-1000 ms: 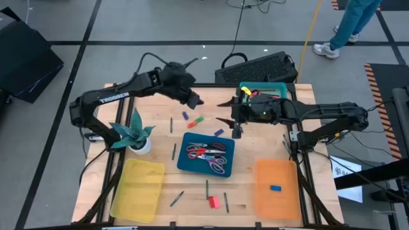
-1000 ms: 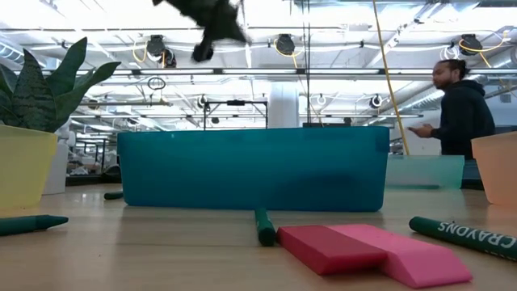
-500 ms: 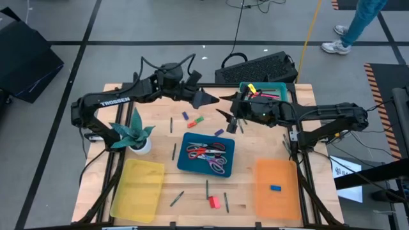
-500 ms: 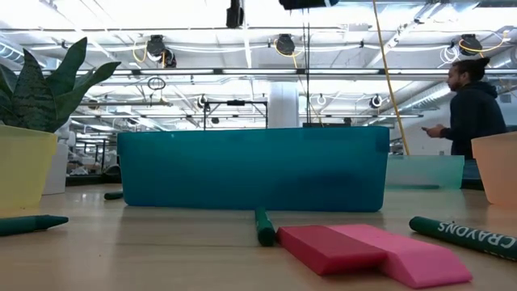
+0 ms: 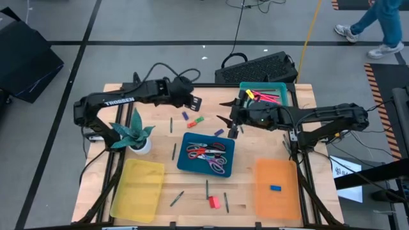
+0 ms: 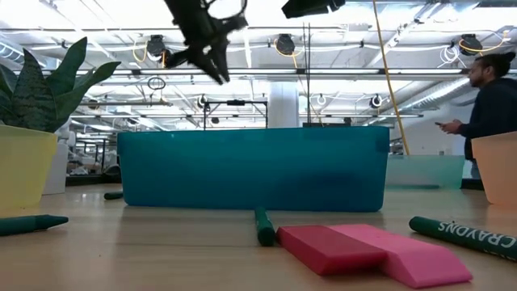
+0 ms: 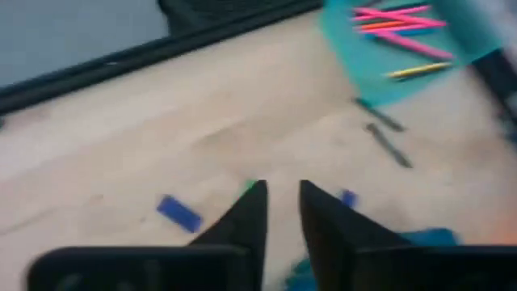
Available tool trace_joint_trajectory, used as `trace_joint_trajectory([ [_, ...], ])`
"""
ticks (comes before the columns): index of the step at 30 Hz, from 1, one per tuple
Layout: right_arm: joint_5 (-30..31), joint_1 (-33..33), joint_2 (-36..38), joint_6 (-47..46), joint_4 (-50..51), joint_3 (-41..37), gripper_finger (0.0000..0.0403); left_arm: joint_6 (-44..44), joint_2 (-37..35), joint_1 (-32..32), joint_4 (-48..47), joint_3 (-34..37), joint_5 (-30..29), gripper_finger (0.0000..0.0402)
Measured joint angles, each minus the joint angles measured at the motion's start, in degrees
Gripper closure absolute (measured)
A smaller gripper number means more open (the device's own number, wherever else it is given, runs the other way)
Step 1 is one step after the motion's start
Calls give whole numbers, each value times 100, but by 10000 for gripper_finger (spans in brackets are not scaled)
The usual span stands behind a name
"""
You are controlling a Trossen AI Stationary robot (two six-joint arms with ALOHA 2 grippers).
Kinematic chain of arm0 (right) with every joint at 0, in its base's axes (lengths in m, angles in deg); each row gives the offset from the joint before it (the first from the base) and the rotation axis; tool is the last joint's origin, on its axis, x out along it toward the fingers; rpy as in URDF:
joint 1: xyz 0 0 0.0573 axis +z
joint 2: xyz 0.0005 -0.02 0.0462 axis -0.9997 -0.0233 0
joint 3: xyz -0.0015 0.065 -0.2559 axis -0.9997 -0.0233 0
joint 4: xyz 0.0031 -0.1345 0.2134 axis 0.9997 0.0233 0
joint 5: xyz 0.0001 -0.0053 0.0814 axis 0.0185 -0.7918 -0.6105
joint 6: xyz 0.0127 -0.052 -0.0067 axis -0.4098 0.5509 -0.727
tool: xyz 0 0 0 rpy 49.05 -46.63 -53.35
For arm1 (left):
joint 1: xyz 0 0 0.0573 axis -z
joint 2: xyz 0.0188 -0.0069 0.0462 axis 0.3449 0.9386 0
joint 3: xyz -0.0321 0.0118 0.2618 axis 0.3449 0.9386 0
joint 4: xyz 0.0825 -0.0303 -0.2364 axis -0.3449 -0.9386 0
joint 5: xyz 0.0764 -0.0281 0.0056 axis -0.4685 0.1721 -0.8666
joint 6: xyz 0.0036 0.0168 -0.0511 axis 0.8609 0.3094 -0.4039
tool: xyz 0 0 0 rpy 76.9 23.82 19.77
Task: Sort crayons/erasers/pens/pencils in bins
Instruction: Put the purple eraser into the orange bin
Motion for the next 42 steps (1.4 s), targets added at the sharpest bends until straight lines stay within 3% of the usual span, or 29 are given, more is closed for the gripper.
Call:
trace_joint_trajectory([
  [5,17,-46,218,153,66,-5,193,-515,286,188,203,367,-672,232],
  [7,22,-58,353,280,30,-4,193,-1246,482,350,126,527,-1193,209],
  [9,21,-86,552,323,144,-4,193,-2161,680,458,59,650,-1335,199],
  [13,17,-110,898,314,318,0,193,-3579,1050,536,74,942,-1587,203],
  [22,10,-236,1252,352,617,2,193,-4773,1931,746,93,1061,-1629,234],
  [36,-20,-11,1266,90,703,2,193,-5193,2508,356,207,1059,-1523,243],
  [42,-17,191,1264,94,703,2,193,-4629,2519,161,872,1057,-1394,239],
])
